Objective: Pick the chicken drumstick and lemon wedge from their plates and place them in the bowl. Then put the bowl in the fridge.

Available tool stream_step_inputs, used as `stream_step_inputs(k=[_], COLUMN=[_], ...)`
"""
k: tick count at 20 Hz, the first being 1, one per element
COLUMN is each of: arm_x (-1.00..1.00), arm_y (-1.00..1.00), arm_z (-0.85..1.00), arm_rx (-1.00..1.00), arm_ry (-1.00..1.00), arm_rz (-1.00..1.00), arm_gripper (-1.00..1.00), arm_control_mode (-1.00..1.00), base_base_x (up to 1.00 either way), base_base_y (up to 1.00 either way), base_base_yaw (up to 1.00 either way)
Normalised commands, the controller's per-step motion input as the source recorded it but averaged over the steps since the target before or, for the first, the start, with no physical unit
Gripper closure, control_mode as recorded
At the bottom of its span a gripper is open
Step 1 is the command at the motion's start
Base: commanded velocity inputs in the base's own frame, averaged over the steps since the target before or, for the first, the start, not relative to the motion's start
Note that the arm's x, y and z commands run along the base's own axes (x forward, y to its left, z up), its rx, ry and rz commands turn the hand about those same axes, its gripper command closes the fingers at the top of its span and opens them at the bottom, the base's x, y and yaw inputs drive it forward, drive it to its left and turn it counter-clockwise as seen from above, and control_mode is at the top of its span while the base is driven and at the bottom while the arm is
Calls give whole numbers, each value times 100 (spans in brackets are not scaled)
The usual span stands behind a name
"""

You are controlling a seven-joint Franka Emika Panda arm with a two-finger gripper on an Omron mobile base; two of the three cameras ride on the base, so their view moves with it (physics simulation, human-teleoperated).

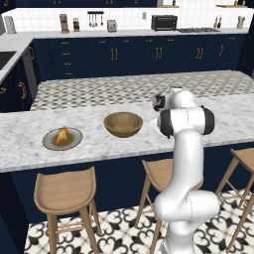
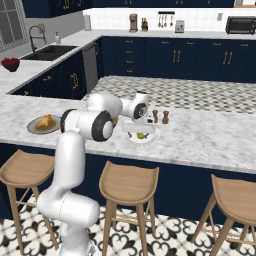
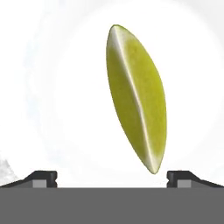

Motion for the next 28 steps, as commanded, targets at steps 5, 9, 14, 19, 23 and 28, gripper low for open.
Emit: stream_step_inputs(k=[5, 9, 14, 19, 23, 28], arm_x=[23, 54, 38, -2, -55, -71], arm_y=[-2, -1, 0, 0, 17, 78], arm_z=[-23, -24, -26, 0, 15, 80], arm_rx=[-5, -4, -3, 0, 0, 0], arm_ry=[0, -1, 0, 0, -7, -11], arm_rz=[1, 0, 0, 0, 5, 9], arm_gripper=[-100, -100, 100, 100, 100, 100], arm_control_mode=[-100, -100, -100, -100, -100, -100], base_base_x=[0, 0, 0, 0, 0, 0], base_base_y=[0, 0, 0, 0, 0, 0], base_base_yaw=[0, 0, 0, 0, 0, 0])
